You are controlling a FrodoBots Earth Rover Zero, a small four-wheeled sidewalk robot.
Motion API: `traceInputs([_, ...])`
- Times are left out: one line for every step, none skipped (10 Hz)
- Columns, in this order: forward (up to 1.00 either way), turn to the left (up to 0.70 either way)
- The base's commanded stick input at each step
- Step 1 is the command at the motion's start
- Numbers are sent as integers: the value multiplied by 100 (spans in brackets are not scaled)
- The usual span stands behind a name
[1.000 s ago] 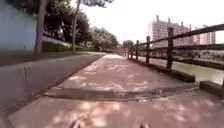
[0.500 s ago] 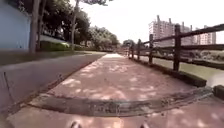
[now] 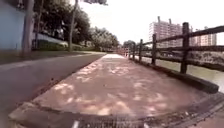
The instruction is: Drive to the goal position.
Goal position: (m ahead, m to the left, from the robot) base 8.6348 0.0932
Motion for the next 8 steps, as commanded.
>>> traceInputs([70, -32])
traceInputs([70, -31])
traceInputs([70, -27])
traceInputs([70, -22])
traceInputs([70, -2])
traceInputs([70, 0])
traceInputs([70, 0])
traceInputs([70, 0])
